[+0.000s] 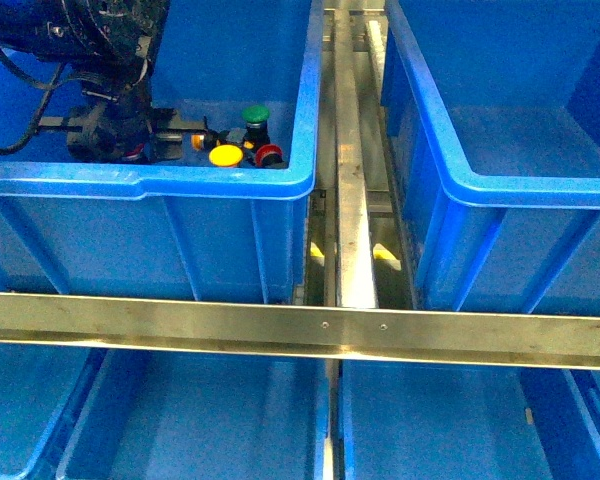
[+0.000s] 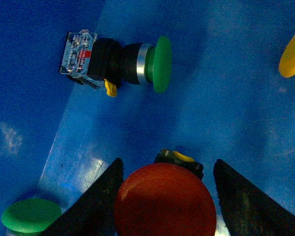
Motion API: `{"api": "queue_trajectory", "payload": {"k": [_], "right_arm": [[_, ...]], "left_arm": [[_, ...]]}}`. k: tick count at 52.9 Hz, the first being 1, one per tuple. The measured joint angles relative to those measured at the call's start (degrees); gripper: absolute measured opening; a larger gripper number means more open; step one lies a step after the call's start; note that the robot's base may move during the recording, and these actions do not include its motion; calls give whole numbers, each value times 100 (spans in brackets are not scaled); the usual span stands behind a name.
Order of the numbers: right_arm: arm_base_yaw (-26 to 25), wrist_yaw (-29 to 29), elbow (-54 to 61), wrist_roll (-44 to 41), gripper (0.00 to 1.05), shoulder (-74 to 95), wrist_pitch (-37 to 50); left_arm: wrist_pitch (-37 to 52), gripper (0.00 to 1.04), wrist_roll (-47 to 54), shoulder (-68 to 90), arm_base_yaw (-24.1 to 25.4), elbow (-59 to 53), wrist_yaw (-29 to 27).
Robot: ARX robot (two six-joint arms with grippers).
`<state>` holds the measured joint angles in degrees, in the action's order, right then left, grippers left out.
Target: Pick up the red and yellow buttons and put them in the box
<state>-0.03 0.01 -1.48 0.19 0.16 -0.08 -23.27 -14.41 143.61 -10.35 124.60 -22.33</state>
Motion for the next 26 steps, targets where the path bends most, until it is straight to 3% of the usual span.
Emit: {"api": "queue_trajectory", "payload": {"k": [6, 21, 26], "right_arm": [[0, 0, 0, 0, 98, 0, 0], [0, -2, 0, 0, 98, 0, 0], [0, 0, 0, 0, 98, 0, 0]], "left_arm": [[22, 34, 2, 2, -9, 0, -20], [577, 34, 321, -232, -4, -518, 20], [846, 34, 638, -533, 42, -966, 389]]}}
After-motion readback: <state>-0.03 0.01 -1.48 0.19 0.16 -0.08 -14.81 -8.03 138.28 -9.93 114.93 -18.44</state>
